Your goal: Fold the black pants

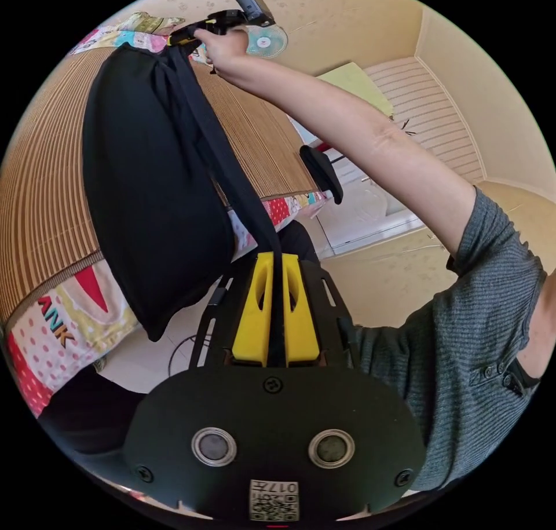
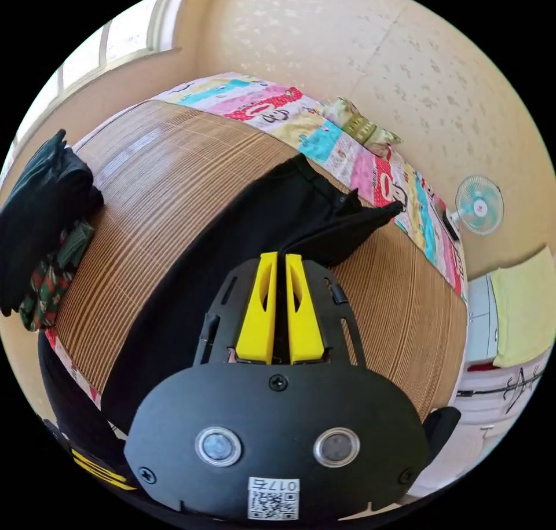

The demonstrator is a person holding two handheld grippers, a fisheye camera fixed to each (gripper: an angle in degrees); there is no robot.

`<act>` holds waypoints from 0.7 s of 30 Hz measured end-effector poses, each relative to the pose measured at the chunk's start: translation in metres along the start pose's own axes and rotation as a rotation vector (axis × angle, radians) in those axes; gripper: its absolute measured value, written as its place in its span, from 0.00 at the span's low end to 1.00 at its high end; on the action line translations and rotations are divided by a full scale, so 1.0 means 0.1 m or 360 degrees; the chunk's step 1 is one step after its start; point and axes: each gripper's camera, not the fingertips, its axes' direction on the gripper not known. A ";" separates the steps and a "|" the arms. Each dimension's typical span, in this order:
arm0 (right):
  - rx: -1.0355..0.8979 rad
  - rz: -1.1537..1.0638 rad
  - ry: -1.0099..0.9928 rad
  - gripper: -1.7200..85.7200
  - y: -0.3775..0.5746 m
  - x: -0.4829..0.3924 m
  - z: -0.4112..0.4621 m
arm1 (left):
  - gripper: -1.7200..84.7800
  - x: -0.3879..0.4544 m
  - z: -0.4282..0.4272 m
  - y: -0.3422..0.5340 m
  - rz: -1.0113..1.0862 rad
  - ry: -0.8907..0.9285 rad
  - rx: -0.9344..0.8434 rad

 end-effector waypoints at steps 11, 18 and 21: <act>0.0215 0.0338 -0.1246 0.03 0.31 0.14 0.35 | 0.07 -0.26 -0.08 0.46 -0.0331 -0.0266 -0.0089; 0.0274 0.0524 -0.1217 0.03 2.01 0.41 0.10 | 0.10 -0.46 0.07 0.38 -0.0382 -0.0253 0.0008; 0.0295 0.0681 -0.1304 0.03 2.83 0.41 -0.05 | 0.11 -0.60 0.10 0.09 -0.0394 -0.0248 0.0089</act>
